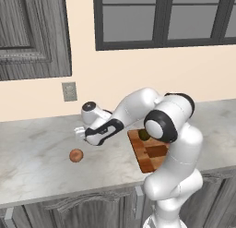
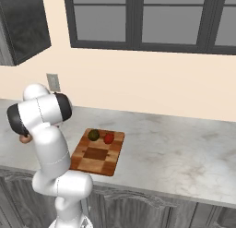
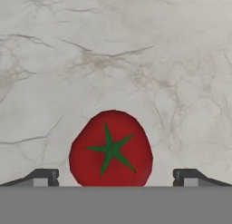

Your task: Place the avocado, onion, tomato, and bell pepper on the cutting board.

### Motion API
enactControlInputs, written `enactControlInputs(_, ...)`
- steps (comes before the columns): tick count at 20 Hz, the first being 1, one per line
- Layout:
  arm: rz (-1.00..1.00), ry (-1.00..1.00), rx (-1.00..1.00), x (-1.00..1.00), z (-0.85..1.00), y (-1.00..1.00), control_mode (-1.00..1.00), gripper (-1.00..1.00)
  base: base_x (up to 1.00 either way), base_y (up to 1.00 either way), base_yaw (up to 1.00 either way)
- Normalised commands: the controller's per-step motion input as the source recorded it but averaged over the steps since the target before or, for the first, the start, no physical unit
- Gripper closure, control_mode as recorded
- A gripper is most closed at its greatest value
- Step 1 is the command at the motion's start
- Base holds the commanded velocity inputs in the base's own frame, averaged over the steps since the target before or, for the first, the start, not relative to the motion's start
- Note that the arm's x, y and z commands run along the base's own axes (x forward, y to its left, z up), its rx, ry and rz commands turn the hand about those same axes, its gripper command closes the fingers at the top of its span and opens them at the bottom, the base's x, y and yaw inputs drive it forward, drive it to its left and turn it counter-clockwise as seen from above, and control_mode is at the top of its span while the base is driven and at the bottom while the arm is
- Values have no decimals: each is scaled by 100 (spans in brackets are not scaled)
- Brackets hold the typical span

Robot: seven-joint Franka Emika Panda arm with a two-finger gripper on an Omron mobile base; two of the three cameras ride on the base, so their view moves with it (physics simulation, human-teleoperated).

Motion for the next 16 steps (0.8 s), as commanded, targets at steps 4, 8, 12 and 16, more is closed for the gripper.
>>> enactControlInputs(4,0,0,0,7,-13,-1,-100,-100,0,0,0)
enactControlInputs(8,0,0,0,0,-4,0,-100,-100,0,0,0)
enactControlInputs(12,0,0,0,0,-6,0,-100,100,0,0,0)
enactControlInputs(16,0,0,0,3,-3,3,-100,100,0,0,0)
